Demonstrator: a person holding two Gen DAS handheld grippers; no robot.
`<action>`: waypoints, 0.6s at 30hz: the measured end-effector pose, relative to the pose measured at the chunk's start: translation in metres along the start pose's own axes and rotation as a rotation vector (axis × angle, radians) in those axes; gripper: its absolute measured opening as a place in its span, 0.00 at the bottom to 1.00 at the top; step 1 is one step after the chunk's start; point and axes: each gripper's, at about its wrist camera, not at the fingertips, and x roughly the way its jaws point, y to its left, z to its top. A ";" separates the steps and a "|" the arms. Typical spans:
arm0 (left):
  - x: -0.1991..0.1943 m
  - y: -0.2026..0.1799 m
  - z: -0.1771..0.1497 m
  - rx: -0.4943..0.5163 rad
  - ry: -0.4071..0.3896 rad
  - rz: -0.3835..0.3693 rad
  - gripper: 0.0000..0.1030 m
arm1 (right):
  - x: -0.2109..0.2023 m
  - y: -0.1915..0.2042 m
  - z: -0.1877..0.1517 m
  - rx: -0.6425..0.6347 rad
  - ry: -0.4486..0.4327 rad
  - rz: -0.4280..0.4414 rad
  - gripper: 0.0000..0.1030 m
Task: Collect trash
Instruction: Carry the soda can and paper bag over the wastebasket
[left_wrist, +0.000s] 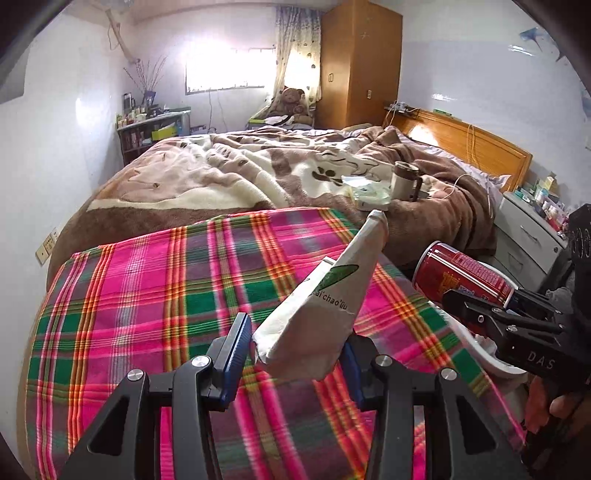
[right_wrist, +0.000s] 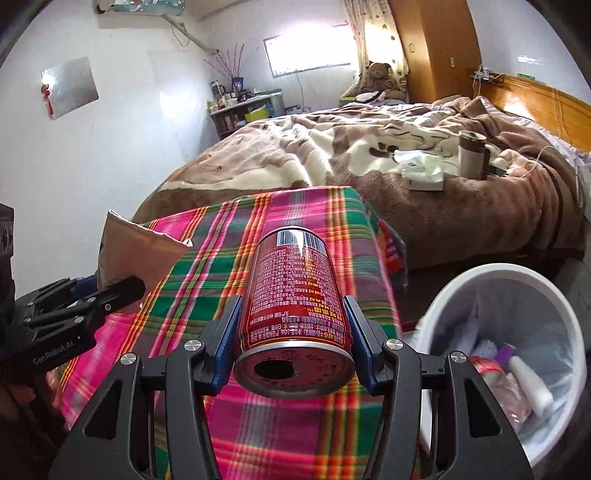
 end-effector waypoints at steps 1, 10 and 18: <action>-0.004 -0.006 0.000 0.006 -0.006 0.001 0.44 | -0.003 -0.003 -0.001 0.003 -0.005 -0.003 0.53; -0.027 -0.058 -0.006 0.032 -0.041 -0.041 0.45 | -0.038 -0.032 -0.008 0.031 -0.053 -0.042 0.53; -0.032 -0.107 -0.008 0.072 -0.050 -0.098 0.45 | -0.060 -0.063 -0.015 0.063 -0.078 -0.091 0.53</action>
